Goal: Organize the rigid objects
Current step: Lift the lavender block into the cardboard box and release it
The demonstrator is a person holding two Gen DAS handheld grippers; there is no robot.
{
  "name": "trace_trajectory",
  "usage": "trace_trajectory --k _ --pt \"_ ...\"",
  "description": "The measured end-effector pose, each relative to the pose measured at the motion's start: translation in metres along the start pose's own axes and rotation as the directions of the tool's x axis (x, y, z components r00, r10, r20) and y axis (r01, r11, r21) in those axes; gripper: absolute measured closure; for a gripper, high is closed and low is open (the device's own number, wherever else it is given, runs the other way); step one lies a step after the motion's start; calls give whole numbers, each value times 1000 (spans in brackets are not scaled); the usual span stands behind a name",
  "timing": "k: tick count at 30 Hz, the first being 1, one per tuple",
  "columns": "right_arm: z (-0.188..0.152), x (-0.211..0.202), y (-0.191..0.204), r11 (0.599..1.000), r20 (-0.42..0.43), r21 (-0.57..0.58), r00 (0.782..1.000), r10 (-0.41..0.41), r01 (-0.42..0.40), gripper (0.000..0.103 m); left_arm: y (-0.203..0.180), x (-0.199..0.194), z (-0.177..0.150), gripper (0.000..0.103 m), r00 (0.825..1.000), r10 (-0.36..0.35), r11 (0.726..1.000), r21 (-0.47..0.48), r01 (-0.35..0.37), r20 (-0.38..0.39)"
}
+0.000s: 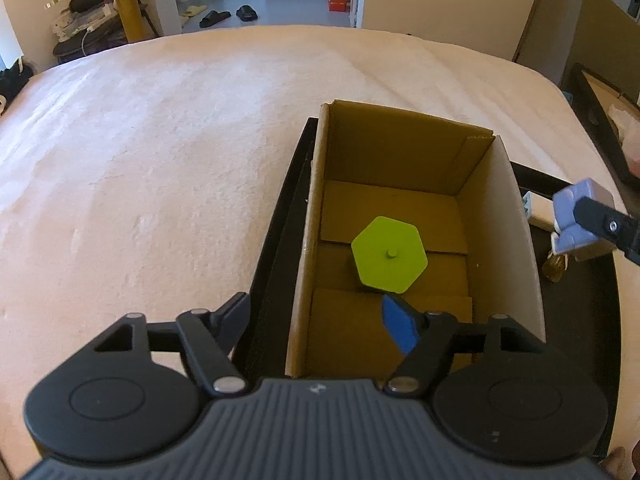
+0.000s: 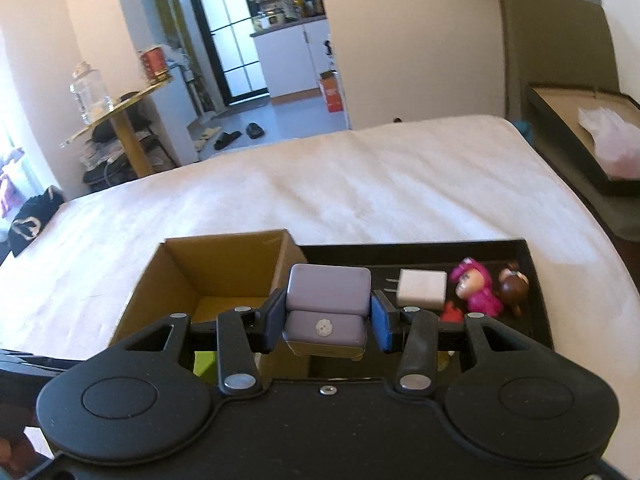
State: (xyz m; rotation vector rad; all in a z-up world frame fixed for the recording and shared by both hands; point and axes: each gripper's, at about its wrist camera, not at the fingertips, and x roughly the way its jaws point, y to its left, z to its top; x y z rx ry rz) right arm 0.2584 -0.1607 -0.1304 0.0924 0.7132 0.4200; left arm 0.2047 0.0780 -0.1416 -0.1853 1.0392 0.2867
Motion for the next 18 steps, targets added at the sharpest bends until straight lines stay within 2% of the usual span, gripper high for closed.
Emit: trace_trajectory --k 7,12,18 --pt "13 0 27 995 24 -74 998 65 -63 59 9 5 -1 51 999 -47 998 -37 47 -3" --pt "19 8 49 986 8 -130 994 110 -108 59 12 10 -2 71 997 -80 995 -57 79 -17" --pt "21 22 75 973 -27 -170 987 155 -158 59 21 13 -1 88 997 -71 994 -79 70 -15"
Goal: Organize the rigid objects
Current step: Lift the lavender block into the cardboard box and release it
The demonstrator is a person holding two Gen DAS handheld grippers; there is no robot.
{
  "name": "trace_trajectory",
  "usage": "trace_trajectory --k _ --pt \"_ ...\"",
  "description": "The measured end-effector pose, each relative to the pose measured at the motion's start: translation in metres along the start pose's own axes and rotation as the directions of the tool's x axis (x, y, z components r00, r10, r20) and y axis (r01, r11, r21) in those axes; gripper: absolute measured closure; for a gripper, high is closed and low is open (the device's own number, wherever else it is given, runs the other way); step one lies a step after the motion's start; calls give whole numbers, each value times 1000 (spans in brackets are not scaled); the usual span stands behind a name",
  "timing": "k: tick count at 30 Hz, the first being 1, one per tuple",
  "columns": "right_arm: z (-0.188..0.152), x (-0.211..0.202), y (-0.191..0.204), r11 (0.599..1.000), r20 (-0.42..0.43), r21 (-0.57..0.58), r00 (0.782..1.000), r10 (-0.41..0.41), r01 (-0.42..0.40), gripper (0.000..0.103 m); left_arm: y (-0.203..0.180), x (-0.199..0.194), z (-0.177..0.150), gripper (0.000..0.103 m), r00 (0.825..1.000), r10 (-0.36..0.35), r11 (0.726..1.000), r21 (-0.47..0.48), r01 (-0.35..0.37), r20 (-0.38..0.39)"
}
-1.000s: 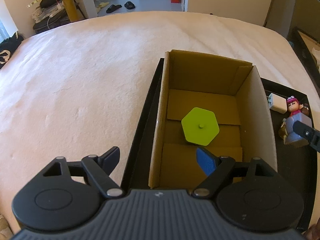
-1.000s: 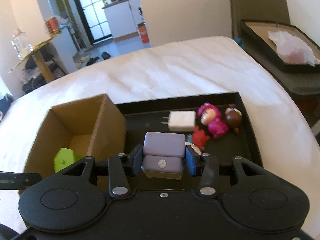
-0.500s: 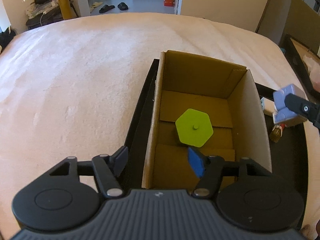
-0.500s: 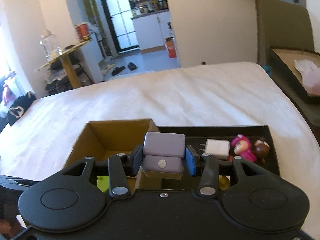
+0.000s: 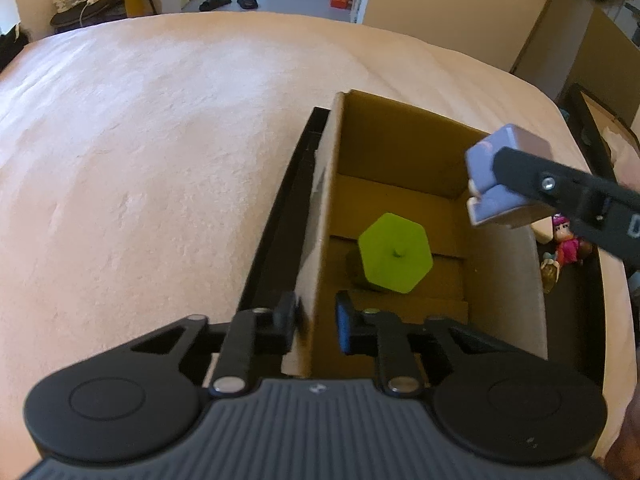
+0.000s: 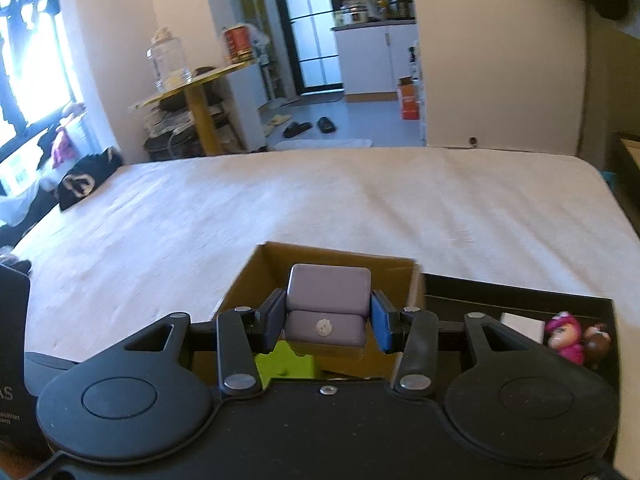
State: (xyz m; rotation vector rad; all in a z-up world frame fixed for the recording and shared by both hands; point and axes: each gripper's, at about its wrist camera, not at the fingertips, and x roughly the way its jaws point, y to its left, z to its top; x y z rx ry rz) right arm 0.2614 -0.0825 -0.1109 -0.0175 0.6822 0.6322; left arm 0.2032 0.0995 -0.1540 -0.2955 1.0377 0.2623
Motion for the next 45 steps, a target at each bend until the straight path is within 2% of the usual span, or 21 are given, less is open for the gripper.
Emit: trace_trajectory --k 2,7,26,29,34,40,45 --pt "0 6 6 1000 -13 -14 1000 13 -13 59 3 1 1 91 1000 -2 1000 -9 2 -1" --pt "-1 19 18 998 -48 -28 998 49 -51 59 11 4 3 92 1000 -17 999 -32 17 -5" --pt "-11 49 36 995 -136 -47 988 79 -86 56 17 5 2 91 999 -46 998 -47 45 -14" --pt "-11 43 35 994 -122 -23 987 105 -108 56 18 6 3 91 999 -45 998 -50 44 -15" --pt "-9 27 29 995 -104 -9 990 100 -102 56 18 6 2 91 999 -36 998 -60 35 -14" --pt "-11 3 13 998 -116 -27 992 60 -63 56 19 5 3 91 999 -31 998 -62 30 -9" --pt "-8 -17 4 998 -113 -51 993 31 -37 56 18 6 6 90 999 -26 997 -72 24 -34"
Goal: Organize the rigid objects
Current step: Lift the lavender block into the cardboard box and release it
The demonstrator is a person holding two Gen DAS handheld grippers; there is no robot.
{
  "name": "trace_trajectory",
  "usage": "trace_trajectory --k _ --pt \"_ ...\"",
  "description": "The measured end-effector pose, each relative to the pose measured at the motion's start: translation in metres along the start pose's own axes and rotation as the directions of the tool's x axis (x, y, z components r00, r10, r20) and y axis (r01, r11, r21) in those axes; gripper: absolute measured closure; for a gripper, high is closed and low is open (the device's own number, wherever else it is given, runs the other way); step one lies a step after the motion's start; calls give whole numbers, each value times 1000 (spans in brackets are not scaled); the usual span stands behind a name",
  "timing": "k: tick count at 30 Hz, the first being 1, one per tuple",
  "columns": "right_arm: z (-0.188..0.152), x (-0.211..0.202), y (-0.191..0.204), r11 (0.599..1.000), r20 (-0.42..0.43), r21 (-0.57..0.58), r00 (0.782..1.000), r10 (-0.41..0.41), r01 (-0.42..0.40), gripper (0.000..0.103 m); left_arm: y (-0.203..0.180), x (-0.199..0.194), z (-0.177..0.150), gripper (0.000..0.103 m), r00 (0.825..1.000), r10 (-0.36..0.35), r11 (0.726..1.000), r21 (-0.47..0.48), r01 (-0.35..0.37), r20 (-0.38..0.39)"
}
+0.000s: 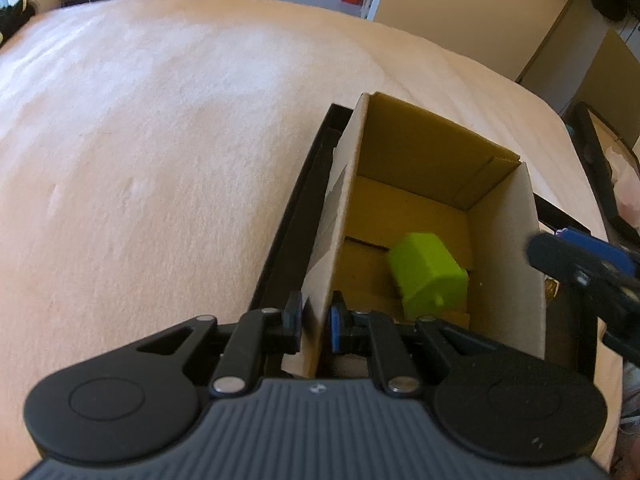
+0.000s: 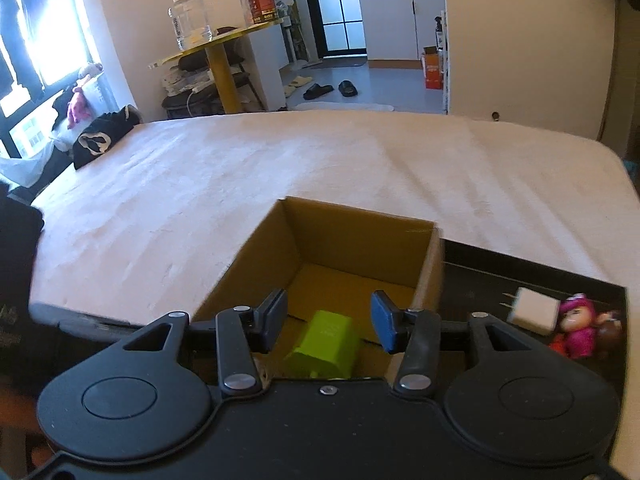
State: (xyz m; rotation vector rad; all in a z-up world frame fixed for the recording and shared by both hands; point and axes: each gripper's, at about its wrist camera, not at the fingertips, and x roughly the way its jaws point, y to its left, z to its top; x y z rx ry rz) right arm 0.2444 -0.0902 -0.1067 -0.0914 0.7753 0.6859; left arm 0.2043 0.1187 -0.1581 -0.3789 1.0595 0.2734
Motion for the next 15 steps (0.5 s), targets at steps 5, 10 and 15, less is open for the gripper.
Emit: trace_trajectory --k 5,10,15 --pt "-9 -15 -18 999 -14 21 1000 -24 25 56 -2 -3 2 88 1000 24 1000 11 -24 -10" --pt "-19 -21 -35 996 -17 74 998 -52 54 53 -7 -10 2 87 999 36 999 22 -36 -5" --pt "-26 -26 -51 990 0 114 996 -89 88 50 -15 -14 -3 80 999 53 998 36 -52 -7"
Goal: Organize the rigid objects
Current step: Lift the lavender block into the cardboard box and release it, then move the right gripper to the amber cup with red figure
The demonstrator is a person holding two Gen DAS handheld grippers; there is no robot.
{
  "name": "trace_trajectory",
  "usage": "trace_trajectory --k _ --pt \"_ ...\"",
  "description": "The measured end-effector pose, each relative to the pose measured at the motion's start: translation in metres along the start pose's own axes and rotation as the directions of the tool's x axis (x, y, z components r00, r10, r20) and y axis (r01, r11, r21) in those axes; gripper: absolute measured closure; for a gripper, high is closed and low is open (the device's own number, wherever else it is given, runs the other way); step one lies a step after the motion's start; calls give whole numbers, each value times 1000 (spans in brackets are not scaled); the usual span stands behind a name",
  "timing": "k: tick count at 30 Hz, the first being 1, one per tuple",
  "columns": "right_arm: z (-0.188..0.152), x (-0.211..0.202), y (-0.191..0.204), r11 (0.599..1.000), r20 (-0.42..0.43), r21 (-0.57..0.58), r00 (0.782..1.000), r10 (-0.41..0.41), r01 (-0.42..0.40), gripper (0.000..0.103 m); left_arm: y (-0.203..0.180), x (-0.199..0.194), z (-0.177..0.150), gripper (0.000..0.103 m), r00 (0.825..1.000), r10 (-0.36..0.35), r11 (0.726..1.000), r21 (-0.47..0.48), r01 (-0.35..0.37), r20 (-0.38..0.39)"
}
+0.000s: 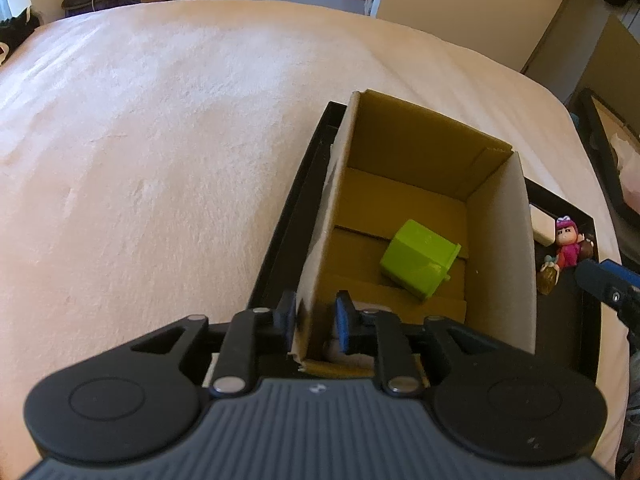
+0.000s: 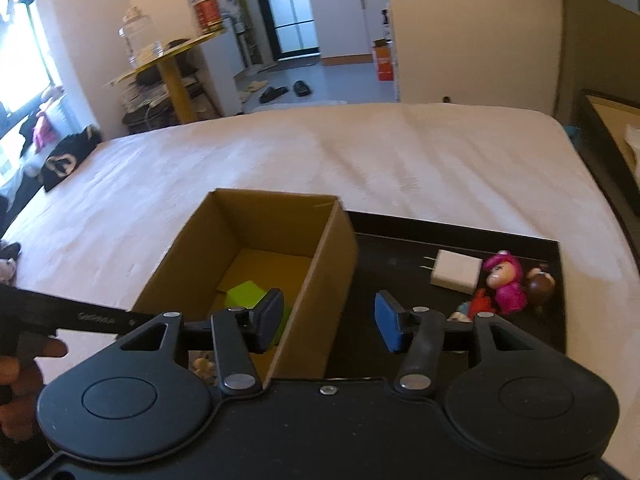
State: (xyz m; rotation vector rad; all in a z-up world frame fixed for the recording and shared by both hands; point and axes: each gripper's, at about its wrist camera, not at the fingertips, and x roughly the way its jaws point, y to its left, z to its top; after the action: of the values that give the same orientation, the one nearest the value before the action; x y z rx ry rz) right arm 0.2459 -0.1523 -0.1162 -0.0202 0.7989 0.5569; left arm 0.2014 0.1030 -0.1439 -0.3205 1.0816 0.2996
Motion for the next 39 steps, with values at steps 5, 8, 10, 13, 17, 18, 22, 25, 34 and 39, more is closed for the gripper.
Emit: trace_trajectory --k 5,8,10,13,17,18,22,25,34,39 --pt "-7 2 -16 998 11 47 999 -31 31 43 -7 -5 -3 63 999 44 999 16 -44 8" --pt "-11 5 -24 996 21 74 998 -57 55 34 -10 -7 -2 55 998 63 998 12 -63 14" --pt "-14 7 -31 992 25 100 997 -79 76 30 -12 -8 -1 49 997 76 997 9 -76 18" --pt "-17 12 -43 987 25 138 996 -83 79 25 -14 -8 0 41 995 100 995 8 -100 22" --pt "-21 13 -54 980 33 175 995 -99 92 23 -20 -6 1 35 991 130 991 16 -130 24" --pt "-22 14 -57 978 35 186 994 -105 96 23 -22 -6 1 34 990 138 990 20 -138 25" --pt "-26 17 -70 963 37 248 992 -118 105 23 -30 -6 3 31 986 165 985 40 -166 34" --pt "-31 22 -79 952 32 289 992 -121 106 23 -35 -4 3 30 984 175 983 53 -177 36" --pt "-41 47 -110 895 -21 441 997 -72 74 28 -43 2 5 30 979 200 977 70 -202 36" --pt "-39 60 -116 888 -35 451 996 -82 89 33 -45 6 7 30 976 213 974 69 -215 34"
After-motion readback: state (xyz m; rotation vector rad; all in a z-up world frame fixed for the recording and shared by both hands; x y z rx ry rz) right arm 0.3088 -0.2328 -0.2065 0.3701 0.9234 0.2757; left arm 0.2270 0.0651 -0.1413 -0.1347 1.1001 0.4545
